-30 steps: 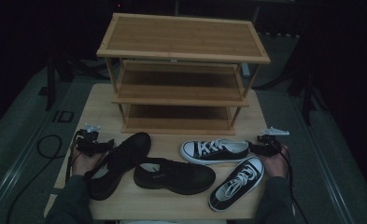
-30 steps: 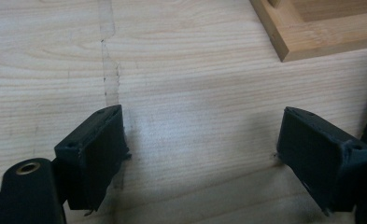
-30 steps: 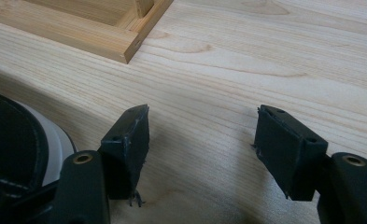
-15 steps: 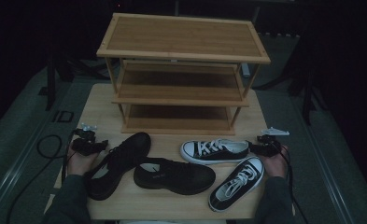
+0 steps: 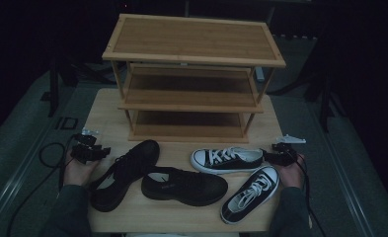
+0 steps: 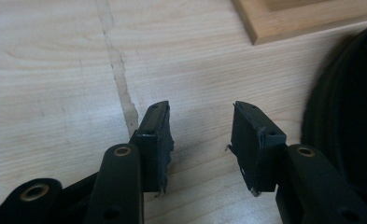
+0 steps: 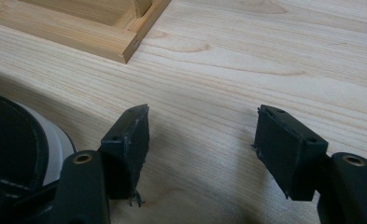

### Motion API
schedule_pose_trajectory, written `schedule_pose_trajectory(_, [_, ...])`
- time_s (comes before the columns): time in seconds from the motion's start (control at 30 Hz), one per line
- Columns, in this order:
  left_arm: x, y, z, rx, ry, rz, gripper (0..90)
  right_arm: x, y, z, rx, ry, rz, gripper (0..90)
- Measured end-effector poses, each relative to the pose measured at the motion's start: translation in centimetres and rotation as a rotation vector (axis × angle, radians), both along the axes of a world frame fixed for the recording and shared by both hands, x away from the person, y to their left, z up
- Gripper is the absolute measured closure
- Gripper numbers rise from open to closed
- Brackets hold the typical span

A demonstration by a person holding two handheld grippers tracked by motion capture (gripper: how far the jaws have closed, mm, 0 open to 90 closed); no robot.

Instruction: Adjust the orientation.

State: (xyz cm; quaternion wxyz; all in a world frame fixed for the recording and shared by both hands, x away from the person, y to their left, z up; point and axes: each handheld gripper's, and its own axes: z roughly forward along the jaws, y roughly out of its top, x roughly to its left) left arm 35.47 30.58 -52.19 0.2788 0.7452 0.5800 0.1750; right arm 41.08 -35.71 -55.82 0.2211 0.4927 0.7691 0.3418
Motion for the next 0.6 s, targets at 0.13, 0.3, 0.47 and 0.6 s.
schedule_pose_trajectory(0.13, [-0.5,0.1,1.1,-0.025,-0.003,-0.032,57.9,0.0,0.0,0.0,0.000,0.000,-0.001,35.3])
schedule_pose_trajectory(0.3, [-1.2,-0.2,2.3,-0.049,-0.020,-0.071,57.6,0.0,0.0,0.0,0.000,0.000,-0.001,35.3])
schedule_pose_trajectory(0.47, [-2.1,-0.4,3.9,-0.073,-0.036,-0.103,57.5,0.0,0.0,0.0,0.001,0.000,-0.002,35.4])
schedule_pose_trajectory(0.6, [-2.7,-0.9,5.1,-0.072,-0.038,-0.133,56.9,0.0,0.0,0.0,0.001,0.000,-0.002,35.3])
